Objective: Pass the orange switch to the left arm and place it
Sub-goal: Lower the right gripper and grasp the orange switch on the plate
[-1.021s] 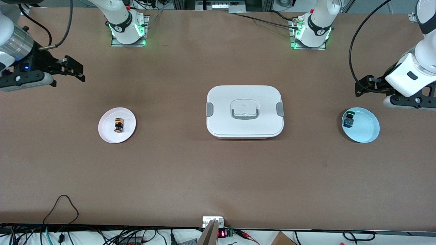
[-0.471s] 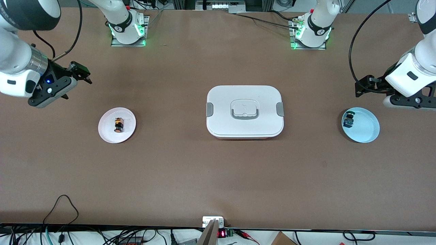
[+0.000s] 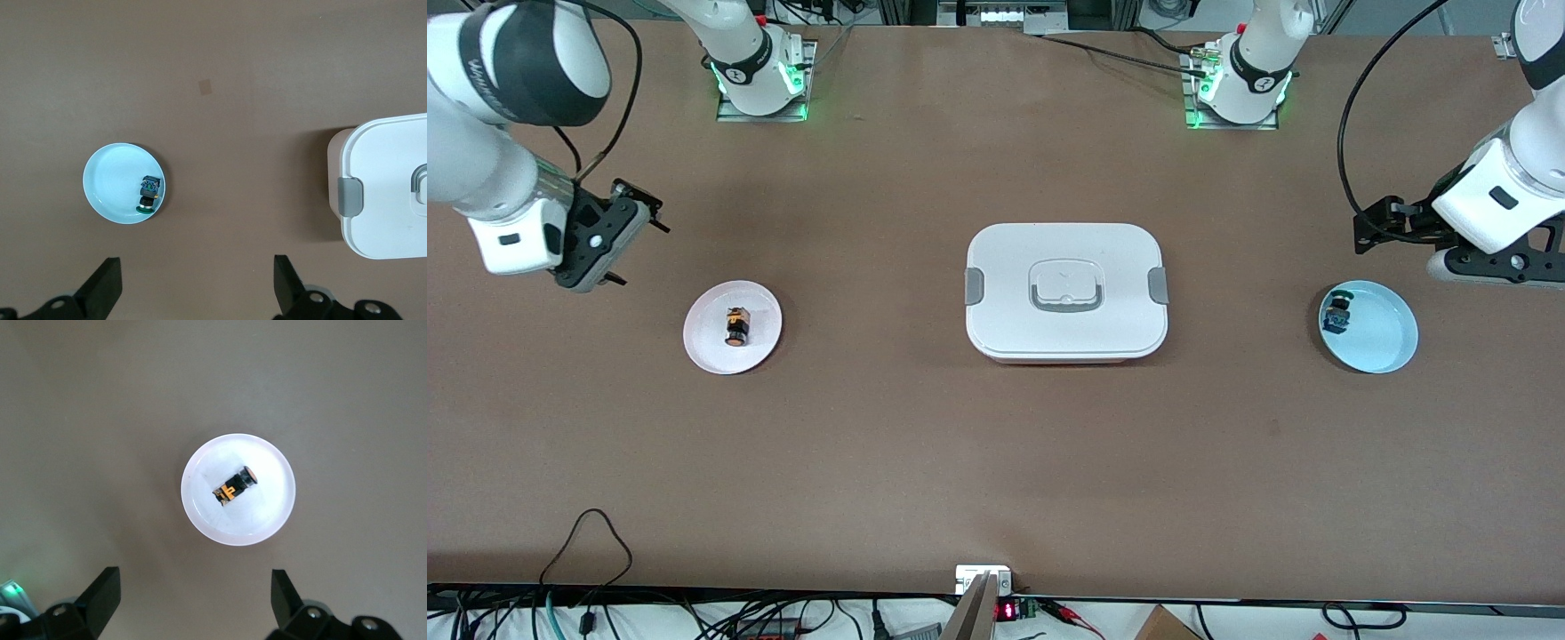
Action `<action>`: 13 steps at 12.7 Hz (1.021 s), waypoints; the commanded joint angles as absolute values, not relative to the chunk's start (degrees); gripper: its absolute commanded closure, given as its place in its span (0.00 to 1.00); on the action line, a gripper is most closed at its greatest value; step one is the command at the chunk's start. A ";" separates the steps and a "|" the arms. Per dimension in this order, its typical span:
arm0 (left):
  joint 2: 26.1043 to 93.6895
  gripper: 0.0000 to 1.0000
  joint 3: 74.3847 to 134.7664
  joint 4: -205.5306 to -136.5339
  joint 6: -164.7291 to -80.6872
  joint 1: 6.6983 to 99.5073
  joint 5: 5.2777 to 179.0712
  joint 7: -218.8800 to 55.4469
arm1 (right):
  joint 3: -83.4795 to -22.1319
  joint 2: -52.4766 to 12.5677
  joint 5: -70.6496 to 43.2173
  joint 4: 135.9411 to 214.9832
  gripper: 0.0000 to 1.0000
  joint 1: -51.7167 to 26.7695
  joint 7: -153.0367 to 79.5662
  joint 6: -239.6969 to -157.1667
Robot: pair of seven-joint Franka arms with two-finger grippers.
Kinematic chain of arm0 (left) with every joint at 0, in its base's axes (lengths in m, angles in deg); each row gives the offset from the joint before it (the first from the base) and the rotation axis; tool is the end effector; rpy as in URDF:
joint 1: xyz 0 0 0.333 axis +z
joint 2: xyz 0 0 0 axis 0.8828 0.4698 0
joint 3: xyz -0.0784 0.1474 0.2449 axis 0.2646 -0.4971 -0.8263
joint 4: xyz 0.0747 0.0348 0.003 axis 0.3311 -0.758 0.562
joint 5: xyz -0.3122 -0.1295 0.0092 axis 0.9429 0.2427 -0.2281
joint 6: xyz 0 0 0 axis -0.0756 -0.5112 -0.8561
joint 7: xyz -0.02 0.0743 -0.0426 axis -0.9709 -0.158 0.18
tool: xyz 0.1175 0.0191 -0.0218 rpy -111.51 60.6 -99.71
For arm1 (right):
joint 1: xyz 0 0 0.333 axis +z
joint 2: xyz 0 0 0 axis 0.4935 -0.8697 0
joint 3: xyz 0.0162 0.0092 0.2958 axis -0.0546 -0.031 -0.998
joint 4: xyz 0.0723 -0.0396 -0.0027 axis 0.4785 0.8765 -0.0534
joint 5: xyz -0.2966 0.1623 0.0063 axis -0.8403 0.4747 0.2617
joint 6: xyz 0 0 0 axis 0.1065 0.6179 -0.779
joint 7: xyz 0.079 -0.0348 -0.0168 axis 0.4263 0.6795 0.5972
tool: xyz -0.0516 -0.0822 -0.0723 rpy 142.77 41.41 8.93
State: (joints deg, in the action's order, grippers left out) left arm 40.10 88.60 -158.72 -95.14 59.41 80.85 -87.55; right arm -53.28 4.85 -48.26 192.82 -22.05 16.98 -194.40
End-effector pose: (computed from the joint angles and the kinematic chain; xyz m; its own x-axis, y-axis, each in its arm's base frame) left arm 0.5225 -0.0381 0.5581 0.9953 -0.0729 -0.0643 -0.0755 -0.9964 -0.0374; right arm 0.4879 0.0249 0.4419 0.4945 0.8692 0.0016 0.8669 -0.4930 -0.0737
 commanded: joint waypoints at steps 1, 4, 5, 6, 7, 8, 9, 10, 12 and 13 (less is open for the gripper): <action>40.16 0.00 88.62 -158.24 -94.49 59.78 82.13 -88.08 | -53.68 11.15 -47.92 206.31 0.00 -22.10 23.00 -204.16; 40.16 0.00 88.62 -158.24 -94.49 59.78 82.13 -88.08 | -53.77 8.88 -48.36 210.29 0.00 -22.01 28.26 -212.59; 40.16 0.00 88.62 -158.24 -94.49 59.78 82.13 -88.08 | -53.77 7.04 -48.45 210.82 0.00 -22.01 30.02 -215.50; 40.16 0.00 88.62 -158.24 -94.49 59.78 82.13 -88.08 | -53.86 4.59 -48.54 210.74 0.00 -22.01 31.26 -217.96; 40.16 0.00 88.62 -158.24 -94.49 59.78 82.13 -88.08 | -53.86 2.39 -48.80 210.65 0.00 -21.93 32.49 -221.21; 40.16 0.00 88.62 -158.24 -94.49 59.78 82.04 -88.08 | -53.86 0.37 -48.72 210.74 0.00 -21.93 34.15 -224.02; 40.16 0.00 88.62 -158.24 -94.49 59.78 82.13 -88.08 | -53.95 -1.83 -48.72 210.30 0.00 -22.01 35.91 -226.84; 40.16 0.00 88.62 -158.24 -94.49 59.78 82.13 -88.08 | -53.95 -3.85 -48.72 209.95 0.00 -22.01 37.84 -229.56; 40.16 0.00 88.62 -158.24 -94.58 59.78 82.13 -88.08 | -54.12 -7.55 -48.72 210.03 0.00 -22.01 40.49 -234.40; 40.16 0.00 88.62 -158.24 -94.58 59.78 82.13 -88.08 | -54.21 -9.65 -48.80 210.03 0.00 -21.93 41.46 -237.21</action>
State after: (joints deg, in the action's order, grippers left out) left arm 40.10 88.60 -158.72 -95.14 59.41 80.85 -87.55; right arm -53.80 -6.07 -48.48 211.04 -21.93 38.91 -233.50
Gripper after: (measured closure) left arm 0.000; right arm 0.000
